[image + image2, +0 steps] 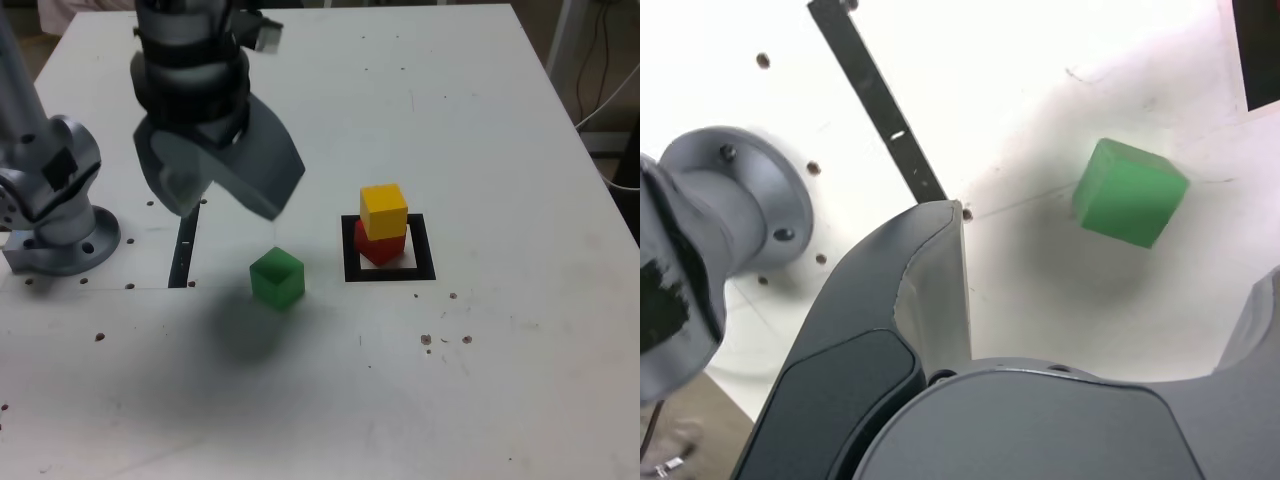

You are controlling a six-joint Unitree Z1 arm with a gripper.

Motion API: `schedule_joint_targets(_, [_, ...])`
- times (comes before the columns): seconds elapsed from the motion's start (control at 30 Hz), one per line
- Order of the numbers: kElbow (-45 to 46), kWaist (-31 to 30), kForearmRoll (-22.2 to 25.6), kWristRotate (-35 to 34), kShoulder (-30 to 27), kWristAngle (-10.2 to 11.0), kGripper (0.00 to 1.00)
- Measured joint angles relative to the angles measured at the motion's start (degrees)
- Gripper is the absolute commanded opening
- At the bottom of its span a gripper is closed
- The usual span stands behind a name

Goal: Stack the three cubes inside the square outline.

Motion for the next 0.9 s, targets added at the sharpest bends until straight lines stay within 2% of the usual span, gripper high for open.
schedule_joint_targets(0.13, [1.20, -2.62, -2.55, 0.55, 1.42, 1.35, 0.98])
schedule_joint_targets(0.3, [1.44, -3.72, -5.80, 1.60, 5.08, 1.61, 0.95])
schedule_joint_targets(0.4, [1.56, -3.92, -6.77, 2.09, 8.32, 0.80, 0.94])
schedule_joint_targets(0.53, [1.60, -3.91, -7.93, 3.03, 9.70, 0.03, 0.92])
schedule_joint_targets(0.73, [1.54, -3.91, -9.49, 3.89, 12.95, -1.08, 0.84])
schedule_joint_targets(0.9, [3.09, -3.41, -13.45, 4.95, 15.56, -2.65, 0.80])
